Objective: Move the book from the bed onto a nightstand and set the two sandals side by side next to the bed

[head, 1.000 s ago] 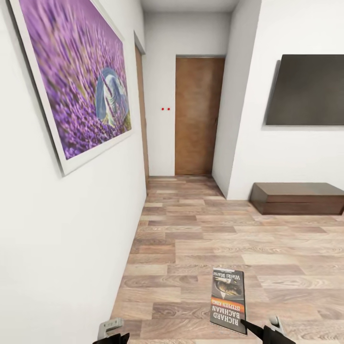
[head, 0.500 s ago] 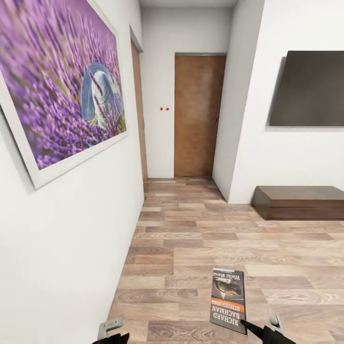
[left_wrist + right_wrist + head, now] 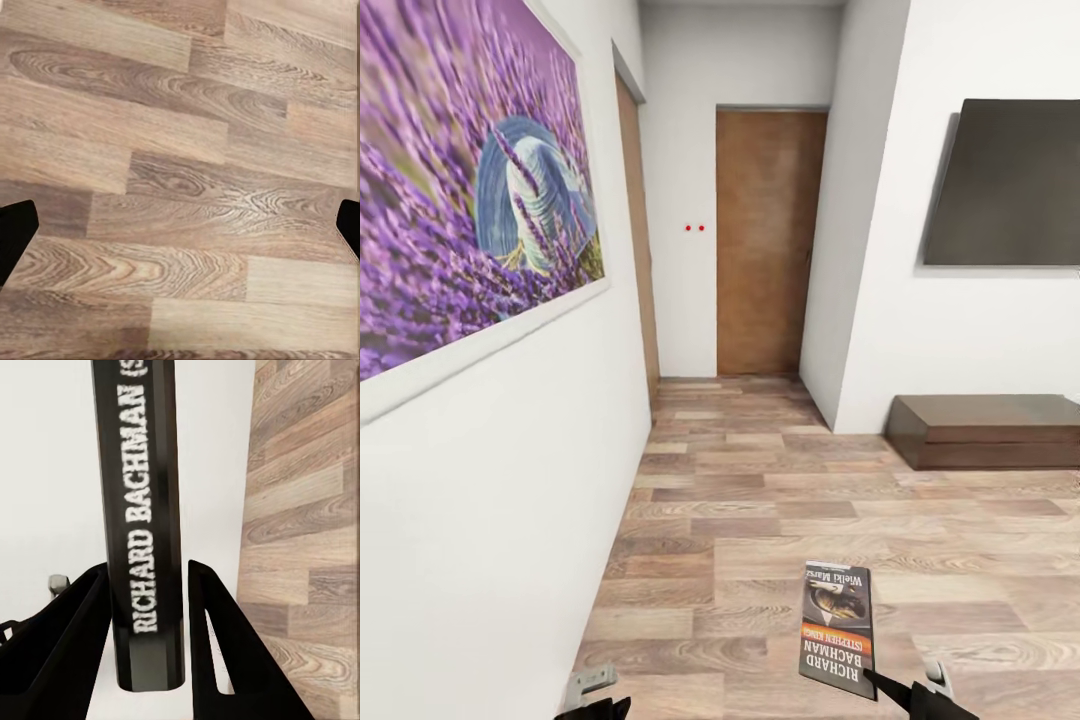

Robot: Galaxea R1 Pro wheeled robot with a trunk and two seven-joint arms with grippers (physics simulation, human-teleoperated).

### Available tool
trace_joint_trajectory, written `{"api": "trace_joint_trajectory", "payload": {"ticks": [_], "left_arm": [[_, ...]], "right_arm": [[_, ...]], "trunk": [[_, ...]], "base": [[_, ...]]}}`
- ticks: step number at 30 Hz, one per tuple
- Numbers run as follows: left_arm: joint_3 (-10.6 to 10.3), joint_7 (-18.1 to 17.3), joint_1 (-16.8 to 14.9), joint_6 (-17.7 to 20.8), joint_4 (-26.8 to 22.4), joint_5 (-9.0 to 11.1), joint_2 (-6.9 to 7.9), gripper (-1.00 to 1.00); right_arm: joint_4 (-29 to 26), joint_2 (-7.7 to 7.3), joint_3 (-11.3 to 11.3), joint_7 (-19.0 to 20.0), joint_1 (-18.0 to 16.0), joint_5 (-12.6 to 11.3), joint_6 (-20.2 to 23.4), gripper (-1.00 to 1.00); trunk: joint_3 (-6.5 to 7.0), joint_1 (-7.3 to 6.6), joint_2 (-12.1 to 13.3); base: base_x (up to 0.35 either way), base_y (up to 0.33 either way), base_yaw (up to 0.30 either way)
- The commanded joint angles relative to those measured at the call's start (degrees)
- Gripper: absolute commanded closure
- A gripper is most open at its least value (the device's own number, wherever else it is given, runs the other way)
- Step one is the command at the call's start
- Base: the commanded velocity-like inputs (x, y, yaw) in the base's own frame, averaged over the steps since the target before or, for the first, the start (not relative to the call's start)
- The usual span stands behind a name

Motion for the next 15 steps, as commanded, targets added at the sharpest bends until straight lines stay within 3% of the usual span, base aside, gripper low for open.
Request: {"api": "trace_joint_trajectory", "payload": {"ticks": [1,4,11,15], "left_arm": [[-0.5,-0.2,0.0,-0.2,0.1,0.6,0.02,-1.0],[-0.5,-0.2,0.0,-0.2,0.1,0.6,0.02,-1.0],[-0.5,-0.2,0.0,-0.2,0.1,0.6,0.02,-1.0],[-0.5,-0.2,0.0,-0.2,0.1,0.6,0.02,-1.0]], "right_arm": [[0.0,0.01,-0.4,0.2,0.0,-0.1,0.6,1.0],[0.0,0.01,-0.4,0.2,0.0,-0.1,0.6,1.0],[0.0,0.01,-0.4,0.2,0.0,-0.1,0.6,1.0],[0.0,0.01,-0.4,0.2,0.0,-0.1,0.6,1.0]], "trunk": [[-0.06,0.03,0.0],[-0.06,0.03,0.0],[-0.06,0.03,0.0],[-0.06,0.03,0.0]], "base": [[0.304,-0.05,-0.103],[0.211,-0.025,-0.071],[0.059,-0.003,-0.01],[0.22,-0.001,-0.002]]}}
